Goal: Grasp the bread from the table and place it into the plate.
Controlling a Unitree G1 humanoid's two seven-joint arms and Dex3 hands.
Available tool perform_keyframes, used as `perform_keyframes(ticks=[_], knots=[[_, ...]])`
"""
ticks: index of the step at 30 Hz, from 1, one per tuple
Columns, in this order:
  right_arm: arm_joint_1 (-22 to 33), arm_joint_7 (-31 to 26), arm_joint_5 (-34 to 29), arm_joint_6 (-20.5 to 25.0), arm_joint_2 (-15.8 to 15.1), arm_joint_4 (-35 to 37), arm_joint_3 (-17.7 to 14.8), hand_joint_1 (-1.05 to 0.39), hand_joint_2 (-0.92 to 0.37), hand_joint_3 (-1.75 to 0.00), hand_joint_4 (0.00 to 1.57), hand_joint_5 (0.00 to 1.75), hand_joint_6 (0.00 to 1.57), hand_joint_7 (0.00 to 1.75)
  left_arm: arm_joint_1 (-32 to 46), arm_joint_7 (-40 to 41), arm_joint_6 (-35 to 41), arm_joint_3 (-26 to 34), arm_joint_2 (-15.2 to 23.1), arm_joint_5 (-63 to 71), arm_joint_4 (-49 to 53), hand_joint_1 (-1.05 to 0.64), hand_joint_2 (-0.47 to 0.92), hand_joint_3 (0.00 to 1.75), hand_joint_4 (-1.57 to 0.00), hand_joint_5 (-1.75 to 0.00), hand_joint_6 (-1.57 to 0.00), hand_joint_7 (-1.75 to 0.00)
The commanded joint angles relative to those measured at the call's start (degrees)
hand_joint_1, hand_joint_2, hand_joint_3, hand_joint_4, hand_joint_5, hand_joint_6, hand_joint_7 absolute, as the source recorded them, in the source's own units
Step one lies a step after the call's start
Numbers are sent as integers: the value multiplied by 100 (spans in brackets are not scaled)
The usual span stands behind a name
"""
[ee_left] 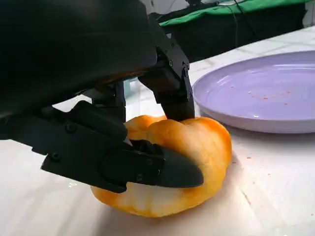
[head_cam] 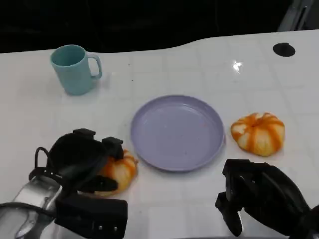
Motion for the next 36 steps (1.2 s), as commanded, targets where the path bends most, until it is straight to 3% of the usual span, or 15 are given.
perform_keyframes(ticks=[1, 6, 10, 16, 20, 22, 33, 36], knots=[[35, 19, 72, 48, -82, -76, -53, -93, -92, -35, 129, 160, 111, 153, 180, -706, 292, 228, 357, -112, -753, -24, 92, 42, -79, -175, -75, -139], [28, 29, 76, 33, -70, -50, -55, -92, -92, -35, 129, 160, 111, 154, 353, -1098, 525, 534, 476, -242, -1408, -21, 88, 44, -80, -175, -68, -164], [23, -14, 39, 82, -81, -85, -36, -94, -92, -34, 129, 161, 111, 154, 477, -1128, 653, 729, 485, -298, -1708, -19, 84, 49, -81, -175, -64, -173], [23, -1, 36, 38, -53, -56, -35, -93, -92, -35, 128, 161, 111, 154, 590, -621, 627, 963, 286, -318, -1886, -18, 77, 59, -84, -175, -64, -174], [23, -1, 46, 71, -60, -50, -39, -92, -92, -35, 128, 160, 111, 154, 515, 114, 200, 1052, 20, -550, -1607, -16, 58, 96, -87, -175, -70, -171], [22, 3, 41, 63, -61, -30, -42, -93, -92, -35, 128, 160, 111, 154, 430, 423, 61, 1060, -125, -594, -1441, -15, 52, 107, -89, -175, -72, -171], [9, 15, 7, 34, -49, 20, -4, -93, -92, -34, 128, 161, 111, 153, -454, 791, -276, 917, -688, -640, -589, -19, 42, 125, -90, -175, -70, -175], [16, -10, -18, 35, -47, -7, 6, -93, -92, -35, 128, 162, 111, 154, -802, 787, -283, 787, -825, -567, -280, -18, 46, 118, -89, -175, -70, -175]])
